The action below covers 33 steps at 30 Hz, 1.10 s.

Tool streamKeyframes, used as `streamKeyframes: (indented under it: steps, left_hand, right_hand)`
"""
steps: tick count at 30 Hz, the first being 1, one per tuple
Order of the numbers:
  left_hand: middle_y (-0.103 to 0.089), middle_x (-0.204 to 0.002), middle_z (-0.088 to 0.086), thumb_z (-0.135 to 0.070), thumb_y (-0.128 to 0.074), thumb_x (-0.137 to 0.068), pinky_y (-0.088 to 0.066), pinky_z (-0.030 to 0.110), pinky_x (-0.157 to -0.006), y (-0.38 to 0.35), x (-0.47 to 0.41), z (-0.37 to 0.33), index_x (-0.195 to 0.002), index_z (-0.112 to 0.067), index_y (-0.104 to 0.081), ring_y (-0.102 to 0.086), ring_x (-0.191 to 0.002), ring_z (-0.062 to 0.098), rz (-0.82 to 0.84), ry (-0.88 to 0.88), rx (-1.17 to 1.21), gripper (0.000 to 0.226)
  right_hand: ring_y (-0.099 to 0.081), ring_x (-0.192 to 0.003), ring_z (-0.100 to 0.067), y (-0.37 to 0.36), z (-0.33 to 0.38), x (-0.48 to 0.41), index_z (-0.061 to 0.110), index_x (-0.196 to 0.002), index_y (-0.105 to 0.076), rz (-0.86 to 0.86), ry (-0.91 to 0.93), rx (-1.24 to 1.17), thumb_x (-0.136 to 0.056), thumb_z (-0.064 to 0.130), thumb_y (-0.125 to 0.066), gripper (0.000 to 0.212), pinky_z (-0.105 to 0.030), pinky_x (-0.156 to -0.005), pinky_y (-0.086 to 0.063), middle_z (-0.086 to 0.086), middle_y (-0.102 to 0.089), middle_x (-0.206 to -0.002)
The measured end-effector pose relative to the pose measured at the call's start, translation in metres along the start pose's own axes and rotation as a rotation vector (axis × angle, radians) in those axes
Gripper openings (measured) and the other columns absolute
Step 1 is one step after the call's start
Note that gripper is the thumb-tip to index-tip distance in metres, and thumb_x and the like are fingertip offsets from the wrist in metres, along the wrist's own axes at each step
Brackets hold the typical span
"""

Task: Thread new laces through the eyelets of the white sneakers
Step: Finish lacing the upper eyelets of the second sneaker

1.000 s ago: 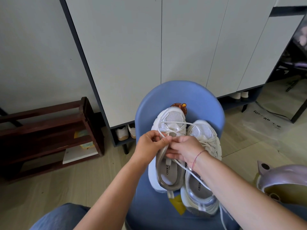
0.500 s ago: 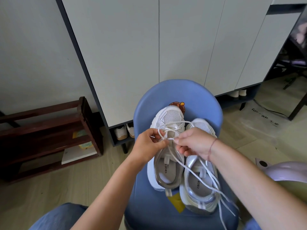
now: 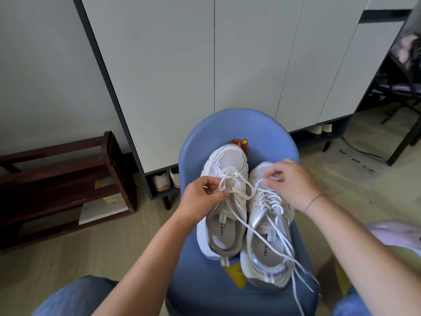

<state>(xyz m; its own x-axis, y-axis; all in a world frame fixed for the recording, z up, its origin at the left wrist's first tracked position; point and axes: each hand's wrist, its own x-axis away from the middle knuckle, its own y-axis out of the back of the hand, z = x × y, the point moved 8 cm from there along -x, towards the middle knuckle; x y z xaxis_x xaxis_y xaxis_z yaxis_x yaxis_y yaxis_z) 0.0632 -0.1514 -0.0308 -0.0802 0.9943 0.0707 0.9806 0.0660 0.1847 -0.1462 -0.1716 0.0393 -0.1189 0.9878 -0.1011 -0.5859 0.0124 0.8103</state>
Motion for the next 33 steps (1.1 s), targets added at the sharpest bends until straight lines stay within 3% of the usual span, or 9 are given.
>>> streamKeyframes:
  steps: [2, 4, 9, 14, 16, 19, 24, 29, 33]
  left_hand:
    - [-0.055, -0.081, -0.002, -0.017, -0.078, -0.077, -0.05, 0.026, -0.072, 0.0, 0.0, 0.0, -0.092, -0.019, -0.068, -0.051, -0.071, 0.013, 0.0, 0.003, 0.013, 0.019]
    - [-0.056, -0.08, -0.003, -0.017, -0.078, -0.077, -0.05, 0.026, -0.071, 0.0, 0.001, 0.0, -0.092, -0.019, -0.067, -0.051, -0.071, 0.012, -0.005, 0.003, 0.014, 0.018]
    - [-0.057, -0.085, 0.001, -0.019, -0.078, -0.078, -0.048, 0.02, -0.065, 0.0, 0.002, -0.001, -0.097, -0.018, -0.066, -0.051, -0.07, 0.01, 0.043, 0.002, 0.036, 0.023]
    - [-0.056, -0.094, -0.002, -0.026, -0.089, -0.063, -0.045, 0.01, -0.066, -0.002, 0.005, -0.006, -0.105, -0.021, -0.063, -0.048, -0.072, 0.004, 0.098, -0.034, -0.031, 0.05]
    - [-0.058, -0.096, 0.0, -0.026, -0.088, -0.064, -0.044, 0.009, -0.065, 0.0, 0.005, -0.005, -0.105, -0.02, -0.063, -0.048, -0.074, 0.007, 0.074, -0.051, -0.053, 0.049]
    - [-0.057, -0.093, -0.002, -0.023, -0.086, -0.069, -0.043, 0.007, -0.064, 0.002, 0.005, -0.005, -0.104, -0.02, -0.064, -0.048, -0.074, 0.008, 0.046, -0.062, -0.065, 0.042]
    - [-0.053, -0.091, -0.004, -0.02, -0.083, -0.073, -0.044, 0.007, -0.063, 0.003, 0.006, -0.003, -0.102, -0.024, -0.064, -0.047, -0.074, 0.007, 0.039, -0.039, -0.067, 0.035]
    - [-0.051, -0.092, -0.005, -0.02, -0.082, -0.074, -0.043, 0.006, -0.062, 0.002, 0.008, -0.004, -0.104, -0.024, -0.064, -0.046, -0.074, 0.007, 0.04, -0.037, -0.065, 0.035]
    - [-0.05, -0.092, -0.005, -0.02, -0.081, -0.074, -0.042, 0.005, -0.06, 0.001, 0.008, -0.005, -0.105, -0.023, -0.063, -0.046, -0.073, 0.006, 0.028, -0.039, -0.073, 0.036]
  right_hand:
    - [-0.055, -0.073, -0.009, -0.014, 0.026, 0.004, 0.028, -0.071, -0.063, -0.065, 0.139, -0.102, -0.077, 0.018, -0.073, 0.016, -0.025, -0.076, -0.046, 0.009, -0.054, -0.083]
    - [-0.052, -0.074, -0.008, -0.037, 0.042, 0.007, 0.026, -0.075, -0.068, -0.028, 0.236, -0.096, -0.076, 0.02, -0.075, 0.009, -0.025, -0.076, -0.045, 0.006, -0.057, -0.085]
    - [-0.053, -0.089, -0.021, -0.061, 0.046, 0.003, 0.019, -0.085, -0.077, -0.058, 0.292, -0.008, -0.076, 0.025, -0.076, 0.011, -0.031, -0.078, -0.043, -0.004, -0.061, -0.085]
    - [-0.051, -0.088, -0.013, -0.064, 0.04, -0.003, 0.018, -0.08, -0.075, 0.008, 0.233, -0.057, -0.077, 0.02, -0.074, 0.004, -0.028, -0.079, -0.041, 0.004, -0.056, -0.086]
    - [-0.047, -0.077, -0.002, -0.062, 0.038, -0.005, 0.021, -0.075, -0.073, 0.051, 0.227, -0.115, -0.078, 0.019, -0.074, 0.004, -0.018, -0.072, -0.037, 0.012, -0.051, -0.081]
    - [-0.047, -0.076, 0.0, -0.049, 0.033, -0.005, 0.025, -0.071, -0.069, 0.09, 0.224, -0.163, -0.079, 0.017, -0.074, 0.012, -0.009, -0.069, -0.032, 0.012, -0.052, -0.079]
    - [-0.058, -0.082, -0.015, -0.007, -0.003, -0.012, 0.032, -0.065, -0.065, 0.013, 0.086, -0.107, -0.08, 0.016, -0.072, 0.023, -0.027, -0.079, -0.044, 0.004, -0.061, -0.081]
    - [-0.063, -0.084, -0.025, 0.03, -0.059, -0.01, 0.013, -0.071, -0.072, -0.037, -0.172, -0.047, -0.083, 0.014, -0.069, 0.012, -0.031, -0.073, -0.047, -0.004, -0.071, -0.083]
    - [-0.059, -0.089, -0.022, 0.01, -0.04, -0.01, 0.02, -0.081, -0.074, 0.005, -0.109, 0.014, -0.081, 0.022, -0.071, 0.004, -0.031, -0.081, -0.046, 0.0, -0.062, -0.092]
